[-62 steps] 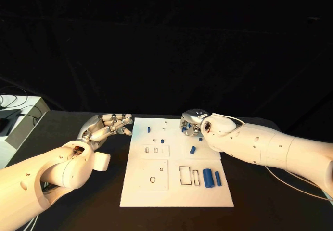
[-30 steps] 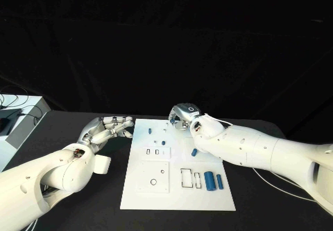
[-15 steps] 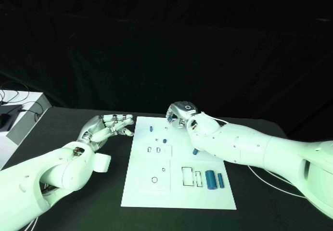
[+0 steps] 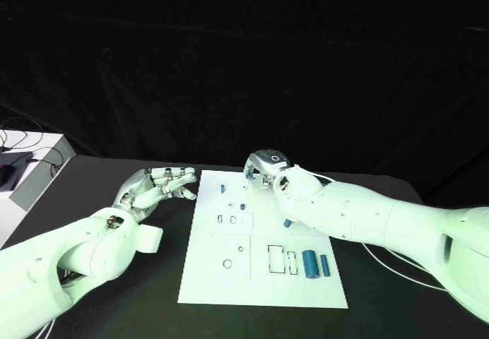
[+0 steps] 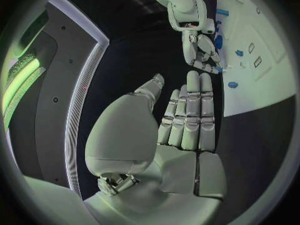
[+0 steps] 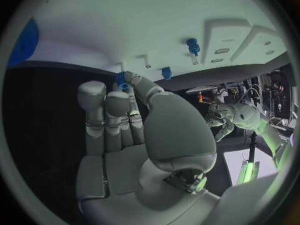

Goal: Assemble the parts on the task board

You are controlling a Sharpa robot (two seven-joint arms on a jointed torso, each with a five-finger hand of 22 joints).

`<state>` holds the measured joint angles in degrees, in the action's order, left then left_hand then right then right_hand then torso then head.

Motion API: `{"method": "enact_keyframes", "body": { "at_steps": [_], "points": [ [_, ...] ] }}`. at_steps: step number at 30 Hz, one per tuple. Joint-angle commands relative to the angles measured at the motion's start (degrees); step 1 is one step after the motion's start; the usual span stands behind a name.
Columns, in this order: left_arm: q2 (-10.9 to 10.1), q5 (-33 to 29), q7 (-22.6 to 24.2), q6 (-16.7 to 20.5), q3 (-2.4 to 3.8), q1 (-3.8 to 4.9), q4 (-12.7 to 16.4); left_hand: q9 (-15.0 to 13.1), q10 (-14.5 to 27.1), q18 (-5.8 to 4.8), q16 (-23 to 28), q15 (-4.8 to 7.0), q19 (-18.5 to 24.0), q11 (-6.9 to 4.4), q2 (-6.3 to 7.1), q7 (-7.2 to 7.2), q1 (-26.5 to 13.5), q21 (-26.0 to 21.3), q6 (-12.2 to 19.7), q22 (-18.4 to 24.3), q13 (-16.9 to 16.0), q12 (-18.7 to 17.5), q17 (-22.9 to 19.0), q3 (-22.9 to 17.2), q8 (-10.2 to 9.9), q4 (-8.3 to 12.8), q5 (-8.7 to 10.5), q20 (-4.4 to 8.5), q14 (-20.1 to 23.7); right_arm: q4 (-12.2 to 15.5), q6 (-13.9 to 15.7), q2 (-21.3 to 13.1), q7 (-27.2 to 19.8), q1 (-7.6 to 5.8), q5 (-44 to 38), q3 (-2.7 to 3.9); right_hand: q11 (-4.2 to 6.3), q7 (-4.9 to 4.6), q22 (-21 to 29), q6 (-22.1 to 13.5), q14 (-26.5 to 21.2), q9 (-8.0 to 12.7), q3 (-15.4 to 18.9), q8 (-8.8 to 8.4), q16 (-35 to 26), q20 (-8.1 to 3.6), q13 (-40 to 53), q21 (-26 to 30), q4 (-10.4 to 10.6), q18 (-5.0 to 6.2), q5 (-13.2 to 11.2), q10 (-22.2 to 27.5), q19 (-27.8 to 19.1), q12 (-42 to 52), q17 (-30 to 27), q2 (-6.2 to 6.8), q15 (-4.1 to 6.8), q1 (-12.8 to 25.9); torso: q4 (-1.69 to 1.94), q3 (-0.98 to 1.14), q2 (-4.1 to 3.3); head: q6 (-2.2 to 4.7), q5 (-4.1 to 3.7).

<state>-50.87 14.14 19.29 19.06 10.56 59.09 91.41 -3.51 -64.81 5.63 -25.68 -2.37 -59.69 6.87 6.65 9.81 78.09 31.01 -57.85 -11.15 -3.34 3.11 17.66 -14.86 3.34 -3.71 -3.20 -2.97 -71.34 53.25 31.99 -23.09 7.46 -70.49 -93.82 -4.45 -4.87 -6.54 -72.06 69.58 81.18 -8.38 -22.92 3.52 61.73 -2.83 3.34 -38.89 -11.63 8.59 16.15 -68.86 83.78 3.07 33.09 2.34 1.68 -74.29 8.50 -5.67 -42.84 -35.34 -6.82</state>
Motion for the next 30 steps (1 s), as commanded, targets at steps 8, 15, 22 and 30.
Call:
{"method": "enact_keyframes", "body": {
  "at_steps": [8, 15, 22, 30],
  "points": [
    [-0.2, 0.4, 0.1, -0.8, 0.10, 0.03, 0.1, 0.0, 0.4, 0.43, -0.2, -0.05, 0.2, 0.00, -0.47, -0.05, 0.3, 0.3, 0.2, 0.3, -0.1, 0.3, -0.2, 0.3, 0.2, 0.1, 0.12, -0.18, 0.3, -0.5, -2.0, 0.1, -0.6, 0.05, -0.2, 0.01, 1.56, -0.01, -1.1, 0.3, 0.1, 0.1, 0.1, 0.16, -0.1, -0.03, 0.2, 1.4, 0.1, 1.11, 0.3, -3.1, 2.8, 0.3, 0.1, -1.04, 0.40, -0.8, -0.06, -0.09, -0.29, 0.12, 0.06],
    [-0.2, 0.4, 0.1, -0.8, 0.15, 0.03, 0.1, 0.0, 0.4, 0.43, -0.2, -0.05, 0.2, 0.00, -0.47, -0.05, 0.3, 0.3, 0.2, 0.3, -0.1, 0.3, -0.2, 0.3, 0.2, 0.1, 0.12, -0.18, 0.3, -0.8, -2.0, 0.5, -0.8, 0.16, -0.5, 0.00, 1.53, -0.03, -1.3, 0.2, 0.0, 0.1, 0.1, 0.16, -0.2, -0.02, 0.1, 1.6, 0.2, 1.11, 0.3, -3.0, 2.8, 0.3, 0.0, -1.01, 0.39, -0.7, 0.19, -0.20, -0.32, 0.00, -0.02],
    [-0.3, 0.4, 0.0, -0.8, 0.19, 0.04, 0.1, 0.0, 0.4, 0.43, -0.2, -0.05, 0.2, 0.00, -0.47, -0.05, 0.3, 0.3, 0.2, 0.3, -0.1, 0.3, -0.2, 0.3, 0.2, 0.1, 0.12, -0.18, 0.3, -1.3, -1.7, 1.0, -1.1, 0.23, -0.6, -0.01, 1.45, -0.07, -1.6, 0.1, 0.0, 0.2, 0.3, 0.15, -0.3, 0.03, 0.1, 2.0, 0.3, 1.10, 0.1, -2.7, 2.8, 0.3, 0.0, -0.93, 0.33, -0.7, 0.08, -0.23, -0.39, -0.09, 0.18],
    [-0.4, 0.4, 0.0, -0.8, 0.22, 0.05, 0.2, 0.0, 0.4, 0.43, -0.2, -0.05, 0.2, 0.00, -0.47, -0.05, 0.3, 0.3, 0.2, 0.3, -0.1, 0.3, -0.2, 0.3, 0.2, 0.1, 0.12, -0.18, 0.3, -2.5, -1.8, 1.5, -1.6, 0.28, -0.2, -0.04, 0.49, -0.71, -1.0, -2.1, -0.2, 1.2, 1.2, 0.06, -1.4, 0.56, 0.1, 5.1, 1.0, 1.53, 0.1, 0.3, 2.5, 0.3, -0.3, 0.56, -0.31, 0.0, 0.07, -0.26, -0.45, -0.14, 0.27]
  ]
}}
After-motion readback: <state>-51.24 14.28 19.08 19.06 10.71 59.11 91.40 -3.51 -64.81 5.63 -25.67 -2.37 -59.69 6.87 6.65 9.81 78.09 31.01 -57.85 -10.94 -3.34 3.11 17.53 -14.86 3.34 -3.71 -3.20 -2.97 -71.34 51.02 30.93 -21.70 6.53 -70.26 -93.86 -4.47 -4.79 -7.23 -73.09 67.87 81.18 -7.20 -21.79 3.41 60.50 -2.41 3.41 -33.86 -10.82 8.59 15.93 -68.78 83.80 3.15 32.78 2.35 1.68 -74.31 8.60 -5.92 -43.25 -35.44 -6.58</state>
